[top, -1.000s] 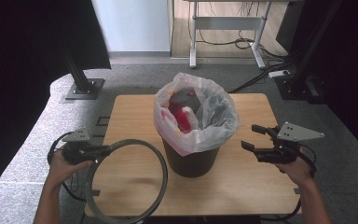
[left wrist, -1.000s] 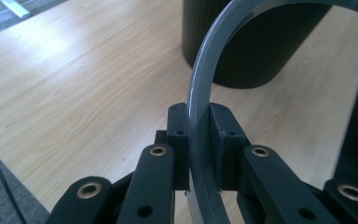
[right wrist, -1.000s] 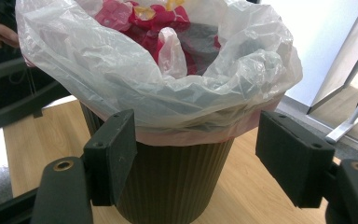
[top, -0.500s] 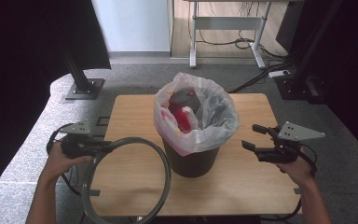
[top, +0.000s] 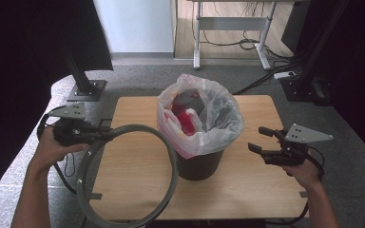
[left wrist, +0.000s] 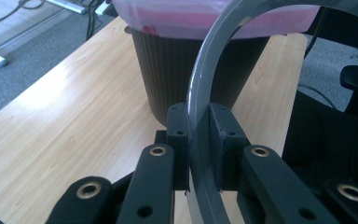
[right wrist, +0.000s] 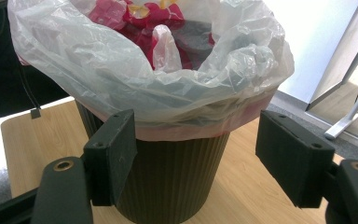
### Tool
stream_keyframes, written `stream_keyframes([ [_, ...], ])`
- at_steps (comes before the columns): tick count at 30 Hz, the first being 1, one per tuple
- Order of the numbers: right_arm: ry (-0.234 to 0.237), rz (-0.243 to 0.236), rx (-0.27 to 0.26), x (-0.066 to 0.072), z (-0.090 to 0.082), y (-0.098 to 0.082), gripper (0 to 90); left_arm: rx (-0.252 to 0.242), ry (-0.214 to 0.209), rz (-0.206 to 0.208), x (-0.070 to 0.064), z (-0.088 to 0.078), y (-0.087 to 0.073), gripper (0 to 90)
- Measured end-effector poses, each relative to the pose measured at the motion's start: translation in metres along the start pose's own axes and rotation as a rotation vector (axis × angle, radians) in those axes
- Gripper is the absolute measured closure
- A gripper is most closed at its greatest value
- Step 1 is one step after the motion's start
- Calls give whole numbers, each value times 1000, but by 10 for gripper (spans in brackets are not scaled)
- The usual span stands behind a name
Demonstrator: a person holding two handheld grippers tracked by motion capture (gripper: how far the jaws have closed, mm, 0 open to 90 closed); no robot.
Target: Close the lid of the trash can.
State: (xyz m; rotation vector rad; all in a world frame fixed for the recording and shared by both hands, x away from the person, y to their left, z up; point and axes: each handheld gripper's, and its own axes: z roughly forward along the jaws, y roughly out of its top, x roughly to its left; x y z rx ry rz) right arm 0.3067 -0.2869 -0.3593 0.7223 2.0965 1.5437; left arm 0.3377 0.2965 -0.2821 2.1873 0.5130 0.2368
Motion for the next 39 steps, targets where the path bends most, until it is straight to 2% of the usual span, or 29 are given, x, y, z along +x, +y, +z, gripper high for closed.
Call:
stream_keyframes([
  [4, 0, 3, 1, 0, -1, -1, 286, 2, -8, 9, -2, 1, 4, 798],
  [9, -1, 3, 2, -1, -2, -1, 286, -9, -9, 14, -3, -6, 8, 799],
  [15, -2, 3, 1, -1, -2, 0, 286, -22, -12, 23, -2, -8, 23, 798],
  [24, 5, 5, 7, -1, 0, -1, 286, -22, -45, 29, 5, 6, 51, 798],
  [39, -2, 9, 7, -3, -4, -4, 286, 18, -52, 25, 22, 28, 93, 798],
])
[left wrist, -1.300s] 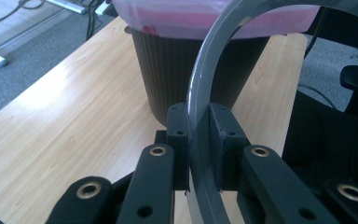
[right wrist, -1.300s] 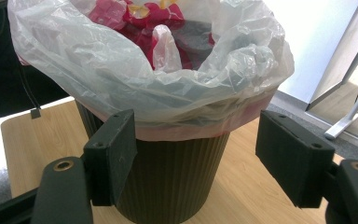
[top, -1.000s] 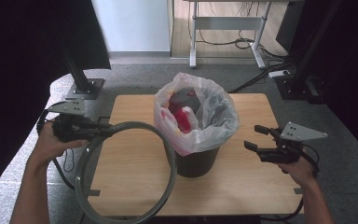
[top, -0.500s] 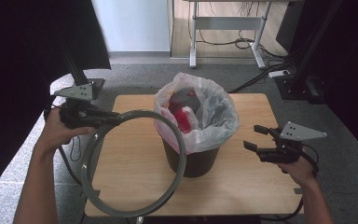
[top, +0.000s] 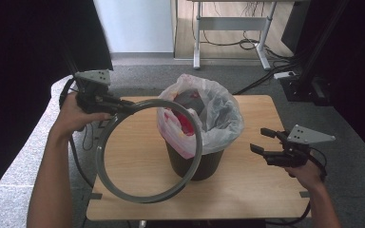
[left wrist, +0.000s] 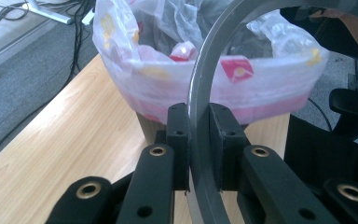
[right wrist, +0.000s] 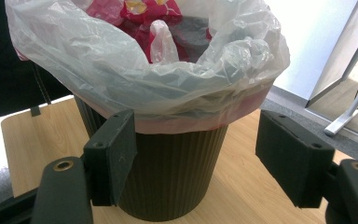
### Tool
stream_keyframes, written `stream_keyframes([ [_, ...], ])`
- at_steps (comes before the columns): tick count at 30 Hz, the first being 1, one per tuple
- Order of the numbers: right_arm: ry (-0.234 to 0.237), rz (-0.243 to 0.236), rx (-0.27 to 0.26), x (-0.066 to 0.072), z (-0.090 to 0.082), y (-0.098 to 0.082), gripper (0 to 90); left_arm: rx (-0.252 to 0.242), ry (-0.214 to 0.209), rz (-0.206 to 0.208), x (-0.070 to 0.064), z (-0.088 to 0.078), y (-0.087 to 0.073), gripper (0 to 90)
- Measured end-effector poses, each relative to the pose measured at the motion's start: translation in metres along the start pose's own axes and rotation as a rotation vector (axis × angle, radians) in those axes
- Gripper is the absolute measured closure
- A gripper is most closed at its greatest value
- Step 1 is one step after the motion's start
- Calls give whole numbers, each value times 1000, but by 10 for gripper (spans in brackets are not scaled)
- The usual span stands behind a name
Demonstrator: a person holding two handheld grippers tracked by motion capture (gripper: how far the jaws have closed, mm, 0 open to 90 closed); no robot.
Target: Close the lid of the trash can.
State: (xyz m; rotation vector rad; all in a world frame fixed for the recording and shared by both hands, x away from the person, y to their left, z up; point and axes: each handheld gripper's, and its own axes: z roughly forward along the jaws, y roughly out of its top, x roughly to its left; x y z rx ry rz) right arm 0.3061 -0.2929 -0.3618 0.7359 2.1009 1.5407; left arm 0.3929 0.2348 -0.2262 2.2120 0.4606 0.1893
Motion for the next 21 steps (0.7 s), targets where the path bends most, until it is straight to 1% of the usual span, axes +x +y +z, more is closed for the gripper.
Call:
stream_keyframes([
  [9, 1, 8, 3, -4, 4, 1, 286, 24, -9, 8, 15, 18, 24, 797],
  [14, 3, 9, 3, -5, 5, 2, 286, 35, -19, 17, 20, 26, 37, 798],
  [21, 6, 8, 5, -4, 7, 1, 286, 44, -18, 20, 24, 38, 53, 797],
])
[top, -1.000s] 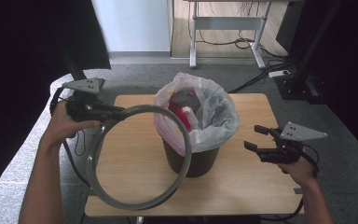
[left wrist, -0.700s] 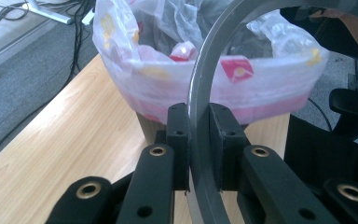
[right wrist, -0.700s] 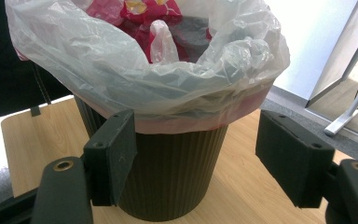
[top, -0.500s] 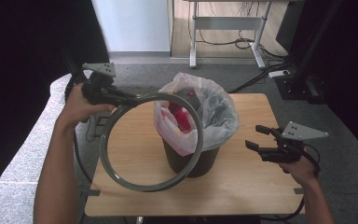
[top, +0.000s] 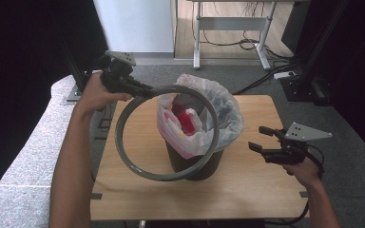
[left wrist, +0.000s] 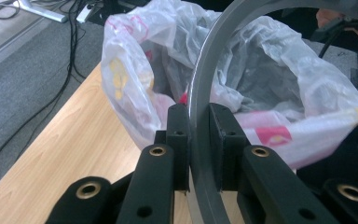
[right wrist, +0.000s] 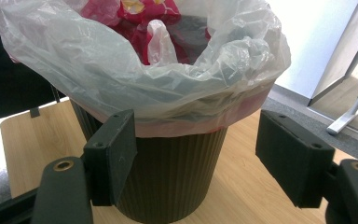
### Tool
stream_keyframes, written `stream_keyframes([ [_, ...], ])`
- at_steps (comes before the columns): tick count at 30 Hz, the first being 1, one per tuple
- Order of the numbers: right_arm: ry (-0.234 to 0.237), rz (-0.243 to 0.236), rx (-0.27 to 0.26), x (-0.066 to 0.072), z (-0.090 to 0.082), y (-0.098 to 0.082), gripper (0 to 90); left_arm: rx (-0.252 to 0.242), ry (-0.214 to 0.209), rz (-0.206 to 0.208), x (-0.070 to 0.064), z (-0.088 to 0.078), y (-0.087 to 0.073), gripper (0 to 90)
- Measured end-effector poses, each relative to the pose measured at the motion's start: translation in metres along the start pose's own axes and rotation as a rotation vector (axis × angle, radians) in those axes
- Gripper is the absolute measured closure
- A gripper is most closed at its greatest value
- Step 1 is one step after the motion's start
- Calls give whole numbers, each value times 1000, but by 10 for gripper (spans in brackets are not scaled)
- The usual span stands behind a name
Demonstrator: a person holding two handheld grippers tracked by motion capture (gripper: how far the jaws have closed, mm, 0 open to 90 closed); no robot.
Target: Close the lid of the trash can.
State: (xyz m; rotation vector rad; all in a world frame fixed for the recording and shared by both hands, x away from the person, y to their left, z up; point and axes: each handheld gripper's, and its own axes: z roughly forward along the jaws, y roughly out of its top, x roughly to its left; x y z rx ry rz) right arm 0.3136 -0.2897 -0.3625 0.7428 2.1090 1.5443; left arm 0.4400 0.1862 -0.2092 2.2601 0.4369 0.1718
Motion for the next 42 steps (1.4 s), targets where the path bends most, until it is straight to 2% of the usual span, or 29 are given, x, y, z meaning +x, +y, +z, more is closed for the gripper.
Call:
stream_keyframes([
  [9, -2, 7, 5, -2, 0, -3, 286, 24, -1, -17, 15, 16, 24, 797],
  [16, -7, 10, 14, -6, 1, -4, 286, 28, -1, -40, 29, 28, 49, 797],
  [23, -13, 16, 9, -9, -1, -6, 286, 70, 5, -44, 37, 54, 70, 797],
  [27, -17, 17, 9, -9, -4, -6, 286, 71, 15, -54, 42, 66, 79, 797],
  [31, -22, 16, 10, -11, -8, -6, 286, 52, 15, -68, 47, 75, 84, 797],
  [36, -28, 18, 14, -12, -10, -6, 286, 32, 50, -88, 55, 83, 87, 797],
  [40, -25, 18, 16, -11, -10, -7, 286, 38, 68, -98, 58, 90, 83, 797],
  [42, -25, 17, 20, -11, -8, -8, 286, 44, 81, -85, 58, 91, 80, 797],
])
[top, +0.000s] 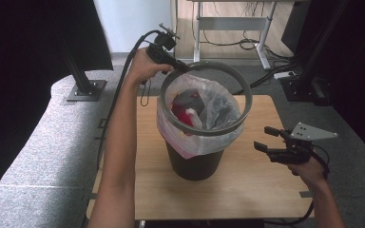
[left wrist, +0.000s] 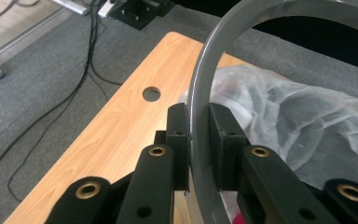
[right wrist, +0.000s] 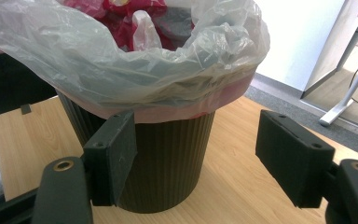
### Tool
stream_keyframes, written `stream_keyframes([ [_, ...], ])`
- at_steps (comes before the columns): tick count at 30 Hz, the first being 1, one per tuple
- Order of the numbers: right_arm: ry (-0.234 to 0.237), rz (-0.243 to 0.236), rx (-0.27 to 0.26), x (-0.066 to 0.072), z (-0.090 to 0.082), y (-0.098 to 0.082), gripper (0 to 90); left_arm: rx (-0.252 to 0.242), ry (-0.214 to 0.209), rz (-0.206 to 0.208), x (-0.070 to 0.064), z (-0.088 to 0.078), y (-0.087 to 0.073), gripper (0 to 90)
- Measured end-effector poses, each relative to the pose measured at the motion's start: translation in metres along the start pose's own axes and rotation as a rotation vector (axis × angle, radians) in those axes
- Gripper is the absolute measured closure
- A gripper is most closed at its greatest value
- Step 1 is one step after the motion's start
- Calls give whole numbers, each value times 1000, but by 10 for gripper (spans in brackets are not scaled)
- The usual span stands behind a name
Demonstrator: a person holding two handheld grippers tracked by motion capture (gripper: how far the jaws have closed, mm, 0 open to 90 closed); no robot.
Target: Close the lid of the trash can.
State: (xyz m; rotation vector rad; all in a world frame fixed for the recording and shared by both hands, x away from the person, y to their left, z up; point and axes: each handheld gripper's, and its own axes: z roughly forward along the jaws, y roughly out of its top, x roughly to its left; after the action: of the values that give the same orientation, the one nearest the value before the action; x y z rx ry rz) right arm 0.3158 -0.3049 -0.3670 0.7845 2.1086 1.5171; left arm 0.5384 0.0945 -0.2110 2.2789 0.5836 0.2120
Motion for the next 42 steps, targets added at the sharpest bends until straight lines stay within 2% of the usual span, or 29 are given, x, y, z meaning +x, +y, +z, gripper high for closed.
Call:
stream_keyframes([
  [2, 3, 0, 5, 0, 1, -1, 286, 14, 4, 8, 0, 1, -4, 797],
  [6, 3, 1, 6, 0, 3, -1, 286, 11, 16, 24, 1, 0, -15, 796],
  [9, 5, -1, 7, 2, 4, 0, 286, 10, 15, 20, 4, 0, -24, 797],
  [17, 10, -3, 12, 5, 7, 1, 286, 3, 45, 14, 7, 9, -44, 796],
  [22, 11, -2, 13, 5, 9, 0, 286, 1, 61, 9, 9, 14, -46, 796],
  [28, 11, 1, 10, 4, 9, -1, 286, -1, 60, 4, 9, 24, -47, 796],
  [34, 9, 7, 12, 2, 8, -4, 286, 31, 71, 17, 8, 36, -53, 794],
  [42, 9, 11, 10, 2, 9, -6, 286, 31, 105, 46, 3, 43, -59, 792],
])
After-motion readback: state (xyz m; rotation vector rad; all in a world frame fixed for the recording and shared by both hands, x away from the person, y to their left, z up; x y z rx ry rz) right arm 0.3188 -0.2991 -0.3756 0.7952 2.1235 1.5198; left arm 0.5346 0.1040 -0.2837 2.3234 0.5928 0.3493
